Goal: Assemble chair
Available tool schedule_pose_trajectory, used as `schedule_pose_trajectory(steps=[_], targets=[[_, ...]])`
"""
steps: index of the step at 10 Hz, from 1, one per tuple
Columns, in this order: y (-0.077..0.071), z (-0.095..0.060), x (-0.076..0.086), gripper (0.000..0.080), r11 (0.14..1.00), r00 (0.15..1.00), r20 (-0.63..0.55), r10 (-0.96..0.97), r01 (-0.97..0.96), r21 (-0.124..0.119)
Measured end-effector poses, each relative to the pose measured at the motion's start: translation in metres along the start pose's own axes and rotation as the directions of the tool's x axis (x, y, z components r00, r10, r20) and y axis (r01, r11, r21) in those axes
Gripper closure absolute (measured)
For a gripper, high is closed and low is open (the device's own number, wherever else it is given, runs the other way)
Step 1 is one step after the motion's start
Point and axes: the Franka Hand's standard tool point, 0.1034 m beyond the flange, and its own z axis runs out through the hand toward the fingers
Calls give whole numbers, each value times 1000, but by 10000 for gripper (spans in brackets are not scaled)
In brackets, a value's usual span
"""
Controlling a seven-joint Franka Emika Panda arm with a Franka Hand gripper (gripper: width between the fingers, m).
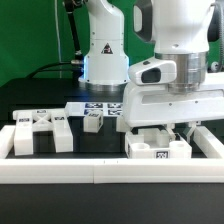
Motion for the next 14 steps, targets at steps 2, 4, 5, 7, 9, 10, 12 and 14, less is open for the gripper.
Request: schedule_pose_trajectory(steps=[2, 4, 5, 7, 9, 10, 12, 14], targets=[[-18, -1, 13, 764, 1000, 1000, -10, 2, -2, 6], [-19, -2, 16, 764, 1000, 1000, 11, 13, -13, -3], [-18, -3, 19, 764, 1000, 1000, 12, 14, -14, -4], [-18, -3, 22, 764, 1000, 1000, 16, 15, -15, -4], [-17, -3, 22, 754, 1000, 1000, 23, 16, -16, -6], [-11, -3, 22, 754, 1000, 999, 28, 22, -22, -13], [0, -4, 22, 389, 999, 999, 28, 32, -31, -24], [7, -9, 22, 220, 999, 999, 23, 34, -33, -30]])
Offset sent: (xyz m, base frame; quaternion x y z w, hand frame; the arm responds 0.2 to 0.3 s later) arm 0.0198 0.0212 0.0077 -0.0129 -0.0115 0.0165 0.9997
